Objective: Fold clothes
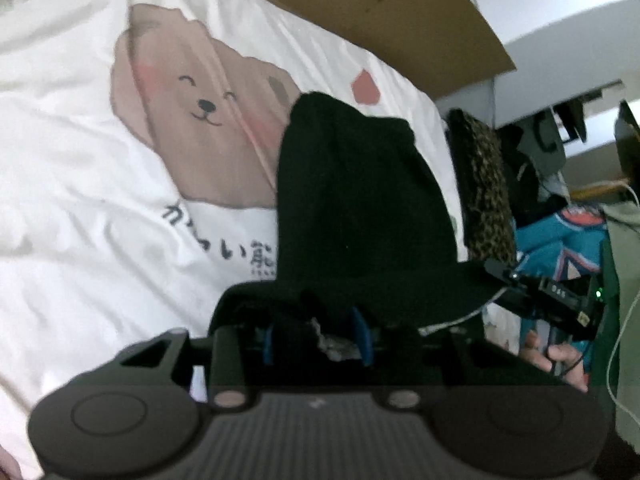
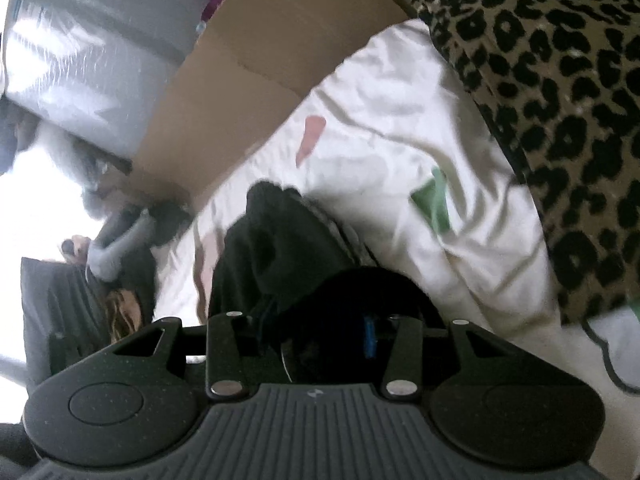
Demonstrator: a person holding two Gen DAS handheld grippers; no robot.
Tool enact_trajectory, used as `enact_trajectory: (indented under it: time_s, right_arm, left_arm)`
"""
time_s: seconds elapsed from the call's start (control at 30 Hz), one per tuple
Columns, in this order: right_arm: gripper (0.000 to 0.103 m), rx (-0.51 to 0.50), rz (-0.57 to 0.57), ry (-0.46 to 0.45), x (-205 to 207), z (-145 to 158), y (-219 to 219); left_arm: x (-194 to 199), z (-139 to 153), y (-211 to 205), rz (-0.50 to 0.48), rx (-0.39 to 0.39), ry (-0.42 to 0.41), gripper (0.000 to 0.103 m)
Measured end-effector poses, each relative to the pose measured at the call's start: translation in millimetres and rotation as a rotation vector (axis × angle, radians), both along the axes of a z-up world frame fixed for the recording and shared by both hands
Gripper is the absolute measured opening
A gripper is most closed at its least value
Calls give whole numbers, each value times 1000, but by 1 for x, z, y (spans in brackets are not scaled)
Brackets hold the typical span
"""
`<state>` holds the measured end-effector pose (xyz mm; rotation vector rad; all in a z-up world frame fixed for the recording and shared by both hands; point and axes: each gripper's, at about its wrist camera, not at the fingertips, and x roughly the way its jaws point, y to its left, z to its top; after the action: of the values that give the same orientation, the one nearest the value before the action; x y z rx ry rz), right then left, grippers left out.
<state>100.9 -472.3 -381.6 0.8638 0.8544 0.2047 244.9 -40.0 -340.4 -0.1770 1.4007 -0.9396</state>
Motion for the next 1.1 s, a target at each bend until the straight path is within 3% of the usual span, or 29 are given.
enact_trajectory:
  time_s: [0.2,0.57,0.97,1.1]
  right_arm:
    - [57,-18,-23,-28,12,5,-2]
    - [57,-85,-33,-76,18,16,-1]
    - [53,-283,19,-46,32,5,4]
    - [41,-331,48,-35,40,-1,6]
  left_arm:
    - [10,2,-3,59,3,-45,41]
    - [25,13,7,101,14,-135,43]
    - [12,10,8,-9,81,-234,42]
    - [7,2,2,-59,136,-284,38]
